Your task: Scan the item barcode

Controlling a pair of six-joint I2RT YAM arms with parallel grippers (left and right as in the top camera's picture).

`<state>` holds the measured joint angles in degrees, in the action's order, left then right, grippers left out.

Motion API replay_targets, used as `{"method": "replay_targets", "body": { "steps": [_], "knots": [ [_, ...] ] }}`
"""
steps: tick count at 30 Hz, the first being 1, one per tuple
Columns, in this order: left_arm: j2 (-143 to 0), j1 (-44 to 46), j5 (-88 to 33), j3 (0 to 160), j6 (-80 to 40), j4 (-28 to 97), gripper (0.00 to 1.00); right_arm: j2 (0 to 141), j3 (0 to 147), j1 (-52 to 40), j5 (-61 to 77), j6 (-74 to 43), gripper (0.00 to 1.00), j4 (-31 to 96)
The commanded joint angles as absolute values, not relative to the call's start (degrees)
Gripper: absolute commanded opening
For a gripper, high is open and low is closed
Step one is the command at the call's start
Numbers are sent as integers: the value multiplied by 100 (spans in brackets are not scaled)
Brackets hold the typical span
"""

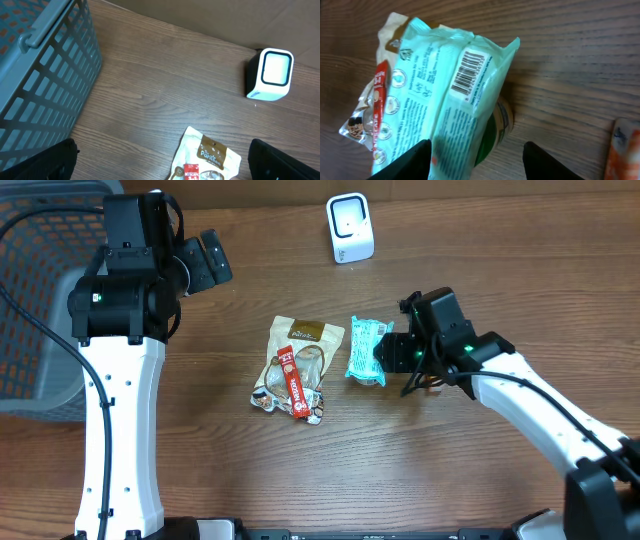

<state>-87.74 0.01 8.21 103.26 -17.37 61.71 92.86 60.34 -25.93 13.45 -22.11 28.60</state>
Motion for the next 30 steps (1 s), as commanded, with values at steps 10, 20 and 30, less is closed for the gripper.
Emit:
{"method": "replay_targets", "body": {
  "steps": [10, 20, 30],
  "knots": [
    [-8689, 1, 829, 10416, -1627, 6152, 100, 9406, 6130, -2620, 1459, -2528, 49, 2746],
    [-8689, 1, 829, 10416, -1627, 6152, 100, 9415, 5999, -2620, 1813, -2768, 4, 2563],
    [-8689, 1, 829, 10416, -1627, 6152, 100, 8982, 6283, -2571, 2602, -2700, 4, 2373]
  ]
}}
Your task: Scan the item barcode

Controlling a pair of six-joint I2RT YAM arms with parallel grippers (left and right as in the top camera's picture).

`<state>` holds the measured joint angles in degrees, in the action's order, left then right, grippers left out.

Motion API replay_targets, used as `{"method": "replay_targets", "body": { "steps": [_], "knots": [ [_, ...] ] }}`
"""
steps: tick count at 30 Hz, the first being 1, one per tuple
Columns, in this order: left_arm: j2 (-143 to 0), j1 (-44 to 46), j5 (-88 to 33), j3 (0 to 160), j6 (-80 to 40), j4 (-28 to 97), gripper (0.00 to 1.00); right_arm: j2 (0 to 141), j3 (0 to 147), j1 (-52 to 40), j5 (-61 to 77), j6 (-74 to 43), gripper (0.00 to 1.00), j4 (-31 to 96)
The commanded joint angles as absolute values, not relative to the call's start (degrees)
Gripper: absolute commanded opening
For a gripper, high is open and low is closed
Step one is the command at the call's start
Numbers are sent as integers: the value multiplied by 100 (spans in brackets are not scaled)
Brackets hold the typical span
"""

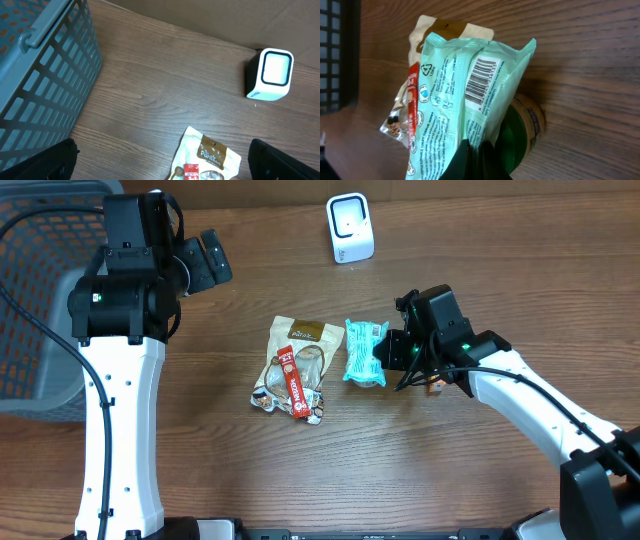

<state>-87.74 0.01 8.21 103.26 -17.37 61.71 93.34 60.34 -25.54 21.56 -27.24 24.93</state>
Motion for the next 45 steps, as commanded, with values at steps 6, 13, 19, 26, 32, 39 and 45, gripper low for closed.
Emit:
{"method": "replay_targets", "body": {
  "steps": [6, 13, 19, 26, 32, 39, 45],
  "knots": [
    [-8689, 1, 829, 10416, -1627, 6152, 100, 8949, 6270, -2829, 2508, -2703, 4, 2300],
    [-8689, 1, 829, 10416, -1627, 6152, 100, 8960, 6263, -3323, 2252, -2705, 4, 2145],
    [-8689, 1, 829, 10416, -1627, 6152, 100, 9028, 6176, -3983, 812, -3009, 4, 1999],
    [-8689, 1, 829, 10416, -1627, 6152, 100, 9402, 6178, -4554, -582, -3026, 4, 1376],
    [-8689, 1, 829, 10416, -1627, 6152, 100, 9931, 6178, -4692, -917, -3387, 4, 1164],
    [-8689, 1, 829, 10416, -1627, 6152, 100, 10075, 6178, -4685, -1376, -3568, 4, 1391],
    [-8689, 1, 829, 10416, -1627, 6152, 100, 10073, 6182, -4674, -1542, -3607, 4, 1841]
  ]
}}
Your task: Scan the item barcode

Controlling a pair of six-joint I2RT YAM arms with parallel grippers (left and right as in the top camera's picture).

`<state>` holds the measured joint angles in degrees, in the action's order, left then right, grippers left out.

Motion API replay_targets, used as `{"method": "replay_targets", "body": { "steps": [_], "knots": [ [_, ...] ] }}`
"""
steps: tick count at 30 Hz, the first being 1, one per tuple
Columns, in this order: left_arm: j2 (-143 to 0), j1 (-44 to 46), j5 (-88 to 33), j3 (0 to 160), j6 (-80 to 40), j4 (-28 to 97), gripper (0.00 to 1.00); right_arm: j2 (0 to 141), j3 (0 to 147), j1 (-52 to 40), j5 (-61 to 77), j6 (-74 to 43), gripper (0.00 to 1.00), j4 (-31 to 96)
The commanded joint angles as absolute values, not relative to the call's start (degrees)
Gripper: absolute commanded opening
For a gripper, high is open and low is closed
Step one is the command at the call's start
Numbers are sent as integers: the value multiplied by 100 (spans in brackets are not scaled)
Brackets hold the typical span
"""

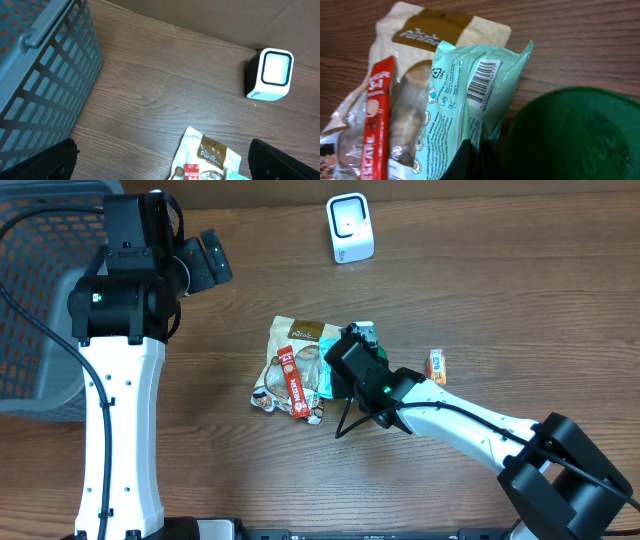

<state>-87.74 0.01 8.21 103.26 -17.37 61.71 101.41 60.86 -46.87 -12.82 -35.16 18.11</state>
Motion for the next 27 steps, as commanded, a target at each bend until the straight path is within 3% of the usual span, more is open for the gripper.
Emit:
{"method": "replay_targets", "body": {
  "steps": [1, 11, 18, 20, 27],
  "knots": [
    [-8689, 1, 829, 10416, -1627, 6152, 100, 10066, 6187, -4670, -1544, -3607, 4, 1879],
    [-8689, 1, 829, 10416, -1627, 6152, 100, 9675, 6200, -4532, -1544, -3601, 4, 2357],
    [-8689, 1, 829, 10416, -1627, 6152, 100, 9640, 6202, -4530, -1050, -3297, 38, 2379],
    [-8689, 1, 829, 10416, -1627, 6152, 100, 9601, 6276, -4523, -939, -3251, 51, 2405],
    [-8689, 1, 829, 10416, -1627, 6152, 100, 9133, 7223, -4250, -742, -2989, 63, 3605]
  ]
}}
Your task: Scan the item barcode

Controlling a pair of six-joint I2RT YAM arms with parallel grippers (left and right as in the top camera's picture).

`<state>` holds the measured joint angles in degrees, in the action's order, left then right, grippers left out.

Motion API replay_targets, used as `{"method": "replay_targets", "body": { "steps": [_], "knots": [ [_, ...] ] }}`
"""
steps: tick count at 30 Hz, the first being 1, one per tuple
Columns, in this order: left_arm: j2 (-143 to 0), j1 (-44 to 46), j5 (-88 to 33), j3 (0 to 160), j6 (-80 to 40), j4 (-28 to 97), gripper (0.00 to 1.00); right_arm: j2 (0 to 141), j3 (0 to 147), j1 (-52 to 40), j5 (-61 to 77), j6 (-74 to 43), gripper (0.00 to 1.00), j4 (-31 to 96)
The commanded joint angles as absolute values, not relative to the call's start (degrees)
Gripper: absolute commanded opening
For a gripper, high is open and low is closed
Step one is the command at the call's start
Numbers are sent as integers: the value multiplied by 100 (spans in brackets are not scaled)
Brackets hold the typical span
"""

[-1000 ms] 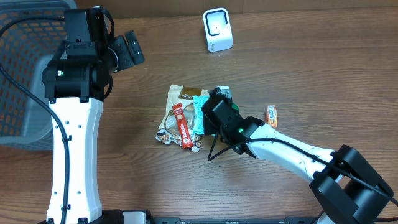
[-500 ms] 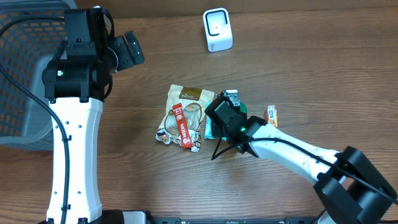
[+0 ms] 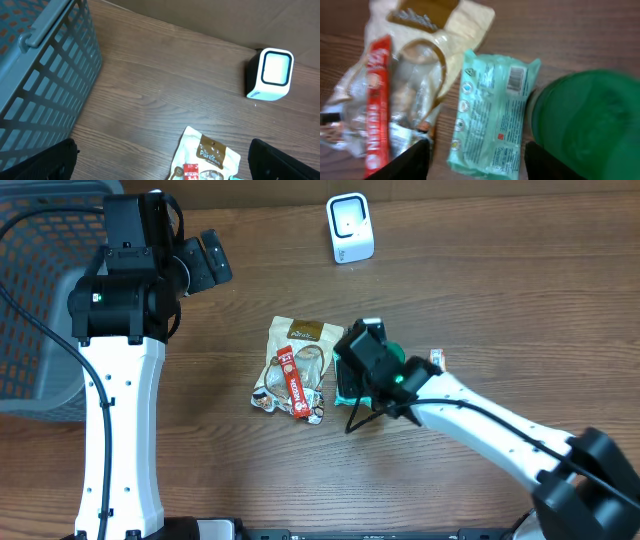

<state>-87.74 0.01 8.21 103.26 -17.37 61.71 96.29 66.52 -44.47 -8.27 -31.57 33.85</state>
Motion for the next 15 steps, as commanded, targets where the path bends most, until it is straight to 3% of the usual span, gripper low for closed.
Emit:
{"method": "replay_targets", "body": {
  "steps": [1, 7, 10, 12, 14, 15],
  "knots": [
    [-8689, 1, 829, 10416, -1627, 6152, 100, 9072, 7415, -4147, -746, -2958, 65, 3942],
    [-8689, 1, 829, 10416, -1627, 6152, 100, 8971, 7959, -3275, -762, -2375, 68, 5599],
    [-8689, 1, 829, 10416, -1627, 6152, 100, 8971, 7957, -2759, -762, -2014, 75, 6198],
    [-8689, 1, 829, 10416, -1627, 6152, 100, 8971, 7957, -2453, -762, -1874, 82, 6493],
    [-8689, 1, 829, 10416, -1627, 6152, 100, 8971, 7957, -2211, -762, -1876, 100, 6672],
    [-8689, 1, 829, 10416, -1627, 6152, 100, 8973, 7957, -2091, -762, -1876, 100, 6755]
  ]
}}
